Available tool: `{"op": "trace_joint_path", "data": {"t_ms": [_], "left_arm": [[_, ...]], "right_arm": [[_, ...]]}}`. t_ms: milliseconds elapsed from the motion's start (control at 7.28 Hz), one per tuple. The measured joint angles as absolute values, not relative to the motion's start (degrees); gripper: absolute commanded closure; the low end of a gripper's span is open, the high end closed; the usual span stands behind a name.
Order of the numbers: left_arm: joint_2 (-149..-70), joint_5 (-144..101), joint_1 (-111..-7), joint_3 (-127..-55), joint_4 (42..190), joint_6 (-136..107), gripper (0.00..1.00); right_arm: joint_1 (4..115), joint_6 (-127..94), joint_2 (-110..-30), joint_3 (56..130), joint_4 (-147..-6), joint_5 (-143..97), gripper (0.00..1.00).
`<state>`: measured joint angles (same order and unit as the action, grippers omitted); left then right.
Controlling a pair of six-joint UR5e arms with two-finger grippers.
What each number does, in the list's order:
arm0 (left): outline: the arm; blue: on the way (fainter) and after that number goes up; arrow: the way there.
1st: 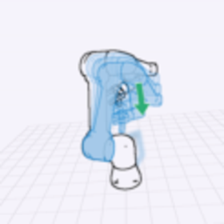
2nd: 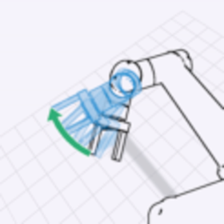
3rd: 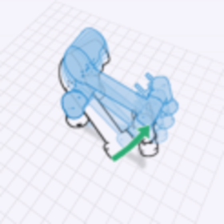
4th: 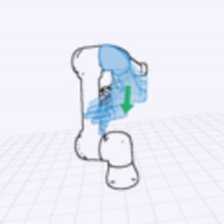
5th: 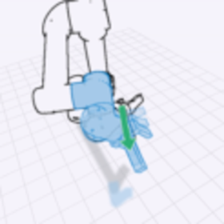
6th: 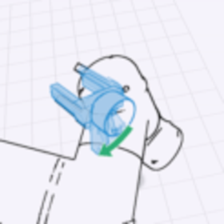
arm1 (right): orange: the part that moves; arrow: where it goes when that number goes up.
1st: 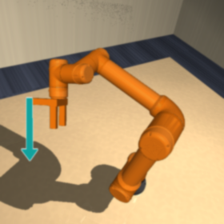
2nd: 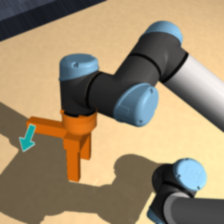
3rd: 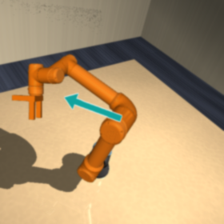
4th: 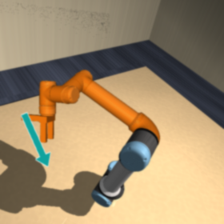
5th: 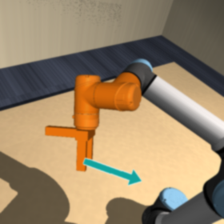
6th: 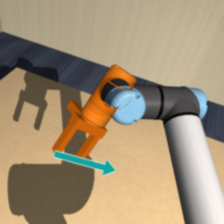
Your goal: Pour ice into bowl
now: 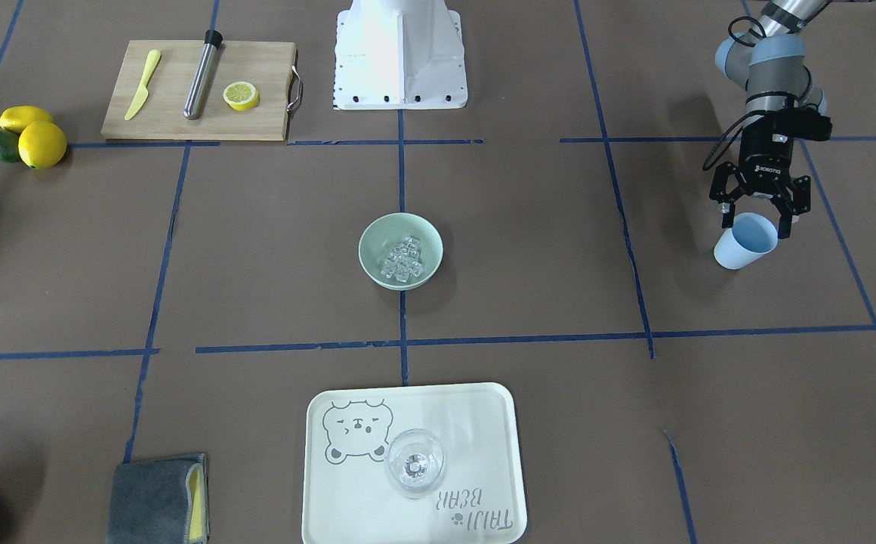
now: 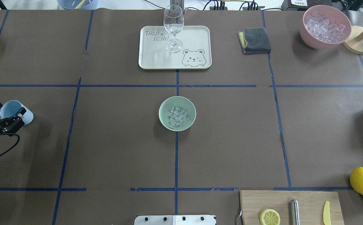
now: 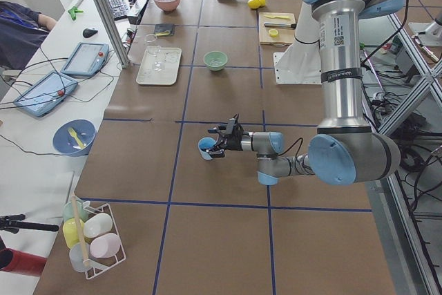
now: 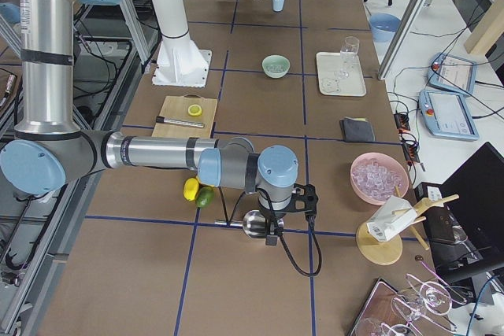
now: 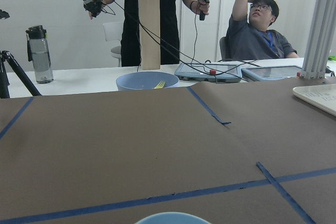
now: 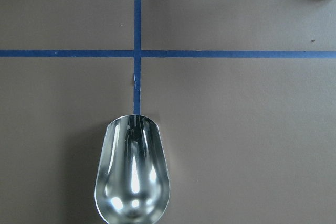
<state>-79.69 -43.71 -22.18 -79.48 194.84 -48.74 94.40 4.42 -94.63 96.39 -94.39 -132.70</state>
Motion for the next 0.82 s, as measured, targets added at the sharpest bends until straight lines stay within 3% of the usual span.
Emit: {"op": "trace_joint_path", "data": {"t_ms": [824], "left_arm": [[-79.78,-63.18,-36.66,-79.83,194.88,-40.45,0.0]], "right_arm": [[94.32,4.39,-94.18,96.34,-94.41,-132.71,0.0]]}}
